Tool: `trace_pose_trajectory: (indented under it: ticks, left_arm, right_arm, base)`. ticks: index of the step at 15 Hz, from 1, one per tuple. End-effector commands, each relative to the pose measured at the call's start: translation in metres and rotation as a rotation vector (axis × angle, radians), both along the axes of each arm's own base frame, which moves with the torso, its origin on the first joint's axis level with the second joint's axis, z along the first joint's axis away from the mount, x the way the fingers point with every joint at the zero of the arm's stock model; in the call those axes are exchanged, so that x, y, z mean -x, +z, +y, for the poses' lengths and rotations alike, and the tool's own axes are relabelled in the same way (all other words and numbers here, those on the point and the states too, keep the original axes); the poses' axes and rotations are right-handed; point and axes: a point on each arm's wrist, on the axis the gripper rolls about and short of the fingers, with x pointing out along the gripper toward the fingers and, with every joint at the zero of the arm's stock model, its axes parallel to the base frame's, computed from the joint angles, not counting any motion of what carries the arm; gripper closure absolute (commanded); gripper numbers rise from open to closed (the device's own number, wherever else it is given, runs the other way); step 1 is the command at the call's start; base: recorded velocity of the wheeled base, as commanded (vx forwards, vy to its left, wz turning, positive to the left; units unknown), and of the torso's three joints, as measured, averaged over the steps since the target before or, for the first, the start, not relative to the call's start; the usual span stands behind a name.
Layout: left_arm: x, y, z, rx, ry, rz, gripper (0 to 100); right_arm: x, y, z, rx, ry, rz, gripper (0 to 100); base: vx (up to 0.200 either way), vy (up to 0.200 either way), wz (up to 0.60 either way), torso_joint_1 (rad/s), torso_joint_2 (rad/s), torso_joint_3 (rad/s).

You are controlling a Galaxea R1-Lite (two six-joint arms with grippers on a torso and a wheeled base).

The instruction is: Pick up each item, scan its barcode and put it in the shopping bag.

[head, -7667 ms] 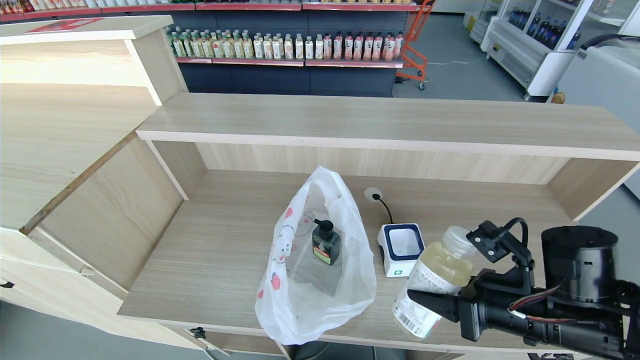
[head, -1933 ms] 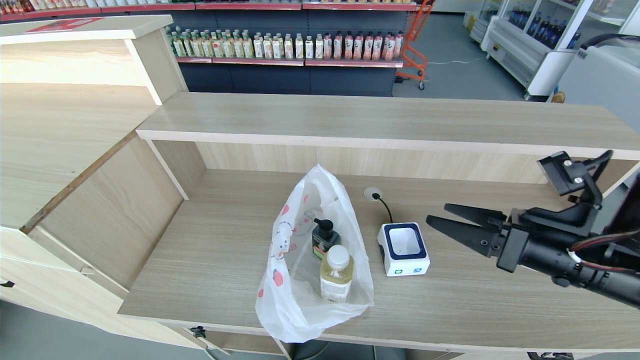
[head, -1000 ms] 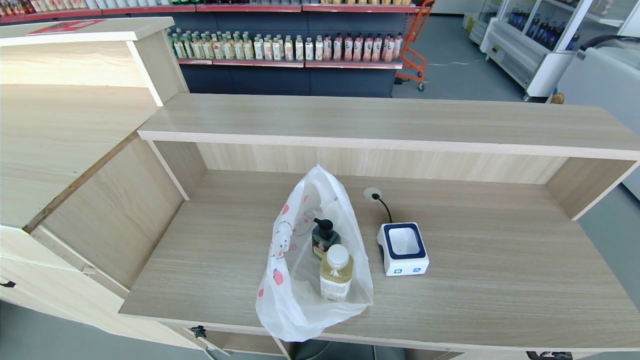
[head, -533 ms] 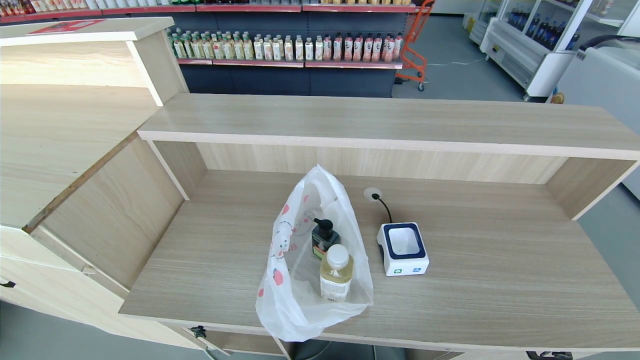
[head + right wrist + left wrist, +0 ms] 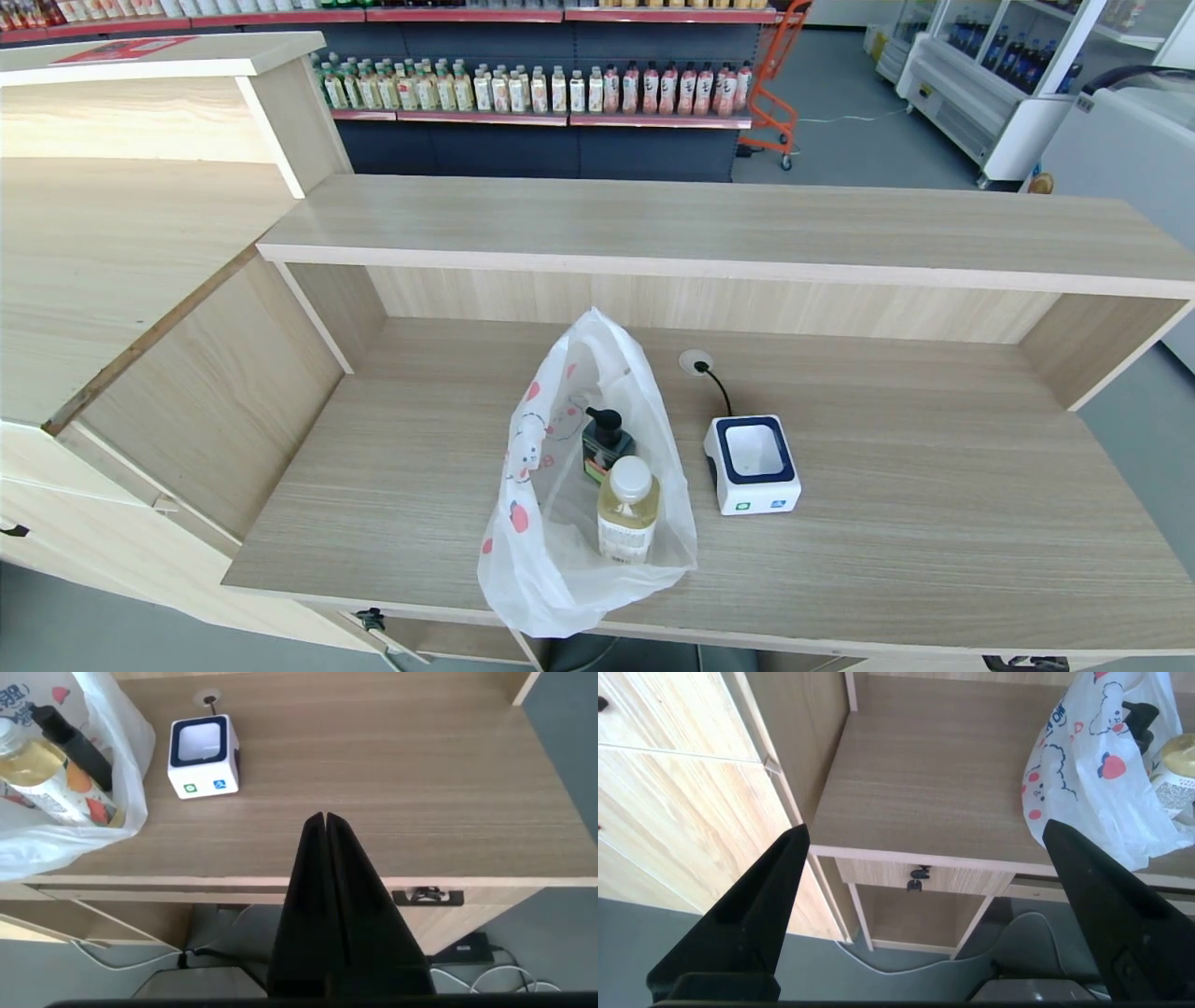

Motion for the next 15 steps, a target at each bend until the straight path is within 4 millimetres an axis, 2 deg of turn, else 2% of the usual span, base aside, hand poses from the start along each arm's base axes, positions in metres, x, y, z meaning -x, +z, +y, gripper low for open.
trace_pose_trajectory:
  ticks: [1,7,15]
  left_arm:
    - [0.0,0.0,0.0,-0.001,0.0,0.0,0]
    - [0.0,0.0,0.0,0.002,0.001,0.0,0]
    - [0.0,0.0,0.0,0.002,0.001,0.0,0]
  right_arm:
    - [-0.0004,0.0002,0.0,-0.001,0.0,0.004,100]
    - [-0.0004,0.0,0.0,0.001,0.002,0.006,100]
    - [-0.0004,0.0,0.0,-0.001,0.0,0.006,100]
  base:
    - [0.2,-0.2,0.0,0.002,0.01,0.002]
    - [0.2,-0.2,0.0,0.009,0.0,0.001]
    - [0.0,0.0,0.0,0.0,0.0,0.0]
